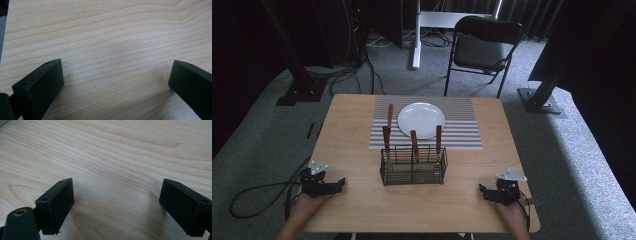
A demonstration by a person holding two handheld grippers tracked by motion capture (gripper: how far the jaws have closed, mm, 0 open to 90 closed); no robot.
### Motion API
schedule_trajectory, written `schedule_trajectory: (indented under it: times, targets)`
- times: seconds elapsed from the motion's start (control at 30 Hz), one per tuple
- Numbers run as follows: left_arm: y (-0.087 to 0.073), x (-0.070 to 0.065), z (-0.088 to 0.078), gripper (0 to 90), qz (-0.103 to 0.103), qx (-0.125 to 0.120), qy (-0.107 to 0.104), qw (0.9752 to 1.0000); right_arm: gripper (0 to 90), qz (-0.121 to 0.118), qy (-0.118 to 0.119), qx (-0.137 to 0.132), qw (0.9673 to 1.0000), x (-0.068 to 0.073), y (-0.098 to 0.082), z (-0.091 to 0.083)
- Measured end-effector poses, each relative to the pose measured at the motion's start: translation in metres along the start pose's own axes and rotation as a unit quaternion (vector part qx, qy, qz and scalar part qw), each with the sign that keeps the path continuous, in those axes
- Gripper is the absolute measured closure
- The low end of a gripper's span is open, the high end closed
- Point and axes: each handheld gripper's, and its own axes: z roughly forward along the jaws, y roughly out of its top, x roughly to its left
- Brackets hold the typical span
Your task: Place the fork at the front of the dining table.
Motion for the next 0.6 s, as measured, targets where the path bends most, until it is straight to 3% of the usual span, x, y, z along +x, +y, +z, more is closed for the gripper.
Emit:
schedule_trajectory:
  times: [0.47,0.6]
  targets:
    - [0.0,0.0,0.0,0.0,0.0,0.0,0.0,1.0,13.7,-0.012,-0.003,0.025,0.9996,0.011,0.005,-0.003]
    - [0.0,0.0,0.0,0.0,0.0,0.0,0.0,1.0,13.7,-0.005,0.016,0.026,0.9995,0.017,0.007,-0.006]
